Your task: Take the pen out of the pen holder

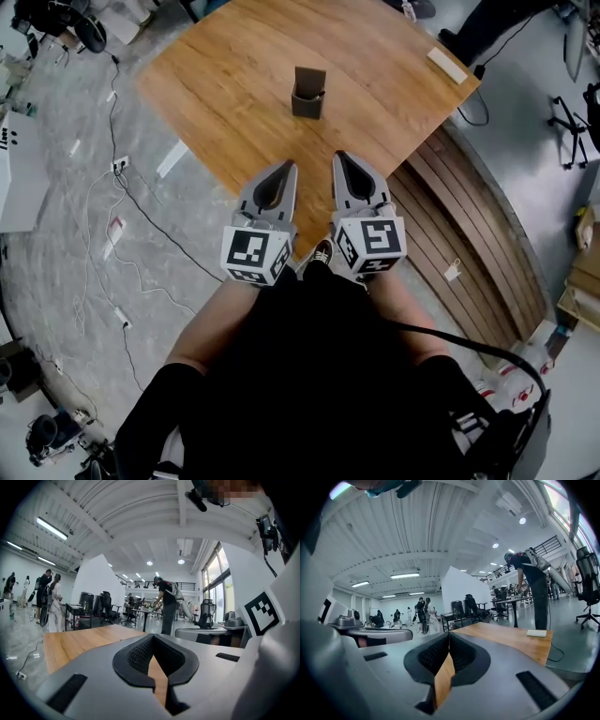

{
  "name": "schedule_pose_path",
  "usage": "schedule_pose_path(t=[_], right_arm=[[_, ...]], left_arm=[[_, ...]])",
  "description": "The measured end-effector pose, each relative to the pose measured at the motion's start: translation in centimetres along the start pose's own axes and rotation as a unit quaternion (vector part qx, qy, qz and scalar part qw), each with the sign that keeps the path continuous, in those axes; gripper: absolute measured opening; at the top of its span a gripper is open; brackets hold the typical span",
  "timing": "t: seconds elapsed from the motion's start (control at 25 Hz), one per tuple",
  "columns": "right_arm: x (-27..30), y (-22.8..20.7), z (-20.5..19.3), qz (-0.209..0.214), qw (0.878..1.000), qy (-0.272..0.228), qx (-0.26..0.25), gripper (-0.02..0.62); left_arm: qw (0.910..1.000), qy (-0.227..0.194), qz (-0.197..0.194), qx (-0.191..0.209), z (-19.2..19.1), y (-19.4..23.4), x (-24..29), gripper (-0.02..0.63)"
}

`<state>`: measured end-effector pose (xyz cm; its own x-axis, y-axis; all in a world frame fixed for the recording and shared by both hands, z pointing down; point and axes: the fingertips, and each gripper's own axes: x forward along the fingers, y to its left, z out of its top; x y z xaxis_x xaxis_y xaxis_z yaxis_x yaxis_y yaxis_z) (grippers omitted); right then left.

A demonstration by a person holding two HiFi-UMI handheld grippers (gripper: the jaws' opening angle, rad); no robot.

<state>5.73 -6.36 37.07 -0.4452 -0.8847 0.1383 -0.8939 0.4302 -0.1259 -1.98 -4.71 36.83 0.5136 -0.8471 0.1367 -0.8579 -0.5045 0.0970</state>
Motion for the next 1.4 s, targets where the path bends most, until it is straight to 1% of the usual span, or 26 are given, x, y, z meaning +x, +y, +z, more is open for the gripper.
schedule_pose_path(t=[0.24,0.56,0.8,0.96,1.08,1.24,1.32,1.4], right_arm=[[3.6,-2.4,-0.5,0.001,1.0,0.006,0.006,0.015],[7.6,-3.5,-1.0,-0.008,1.0,0.025,0.008,0.015],[11.9,-5.5,-4.6,-0.005,0.997,0.068,0.026,0.015],[14.7,-7.2,-7.2,-0.013,0.994,0.097,0.039,0.017],[16.7,-8.5,-9.0,-0.022,0.991,0.116,0.056,0.017],[19.4,-9.7,-11.2,-0.018,0.987,0.136,0.08,0.017],[20.7,-10.3,-12.2,-0.018,0.986,0.143,0.088,0.028],[22.0,-10.7,-13.2,-0.02,0.984,0.151,0.093,0.062]], left_arm=[[0.9999,0.01,0.007,-0.005,-0.5,2.2,3.9,0.0],[0.9994,0.034,-0.003,-0.008,-1.8,5.2,7.8,0.0],[0.9981,0.058,-0.01,-0.017,-4.5,7.6,12.0,0.0],[0.997,0.072,-0.016,-0.022,-6.5,8.8,15.1,0.0],[0.9958,0.084,-0.024,-0.026,-8.0,9.5,17.0,0.0],[0.994,0.102,-0.029,-0.029,-9.9,10.6,19.4,0.0],[0.9931,0.109,-0.031,-0.028,-10.9,11.4,20.5,0.0],[0.9923,0.117,-0.03,-0.029,-11.9,12.4,21.3,0.0]])
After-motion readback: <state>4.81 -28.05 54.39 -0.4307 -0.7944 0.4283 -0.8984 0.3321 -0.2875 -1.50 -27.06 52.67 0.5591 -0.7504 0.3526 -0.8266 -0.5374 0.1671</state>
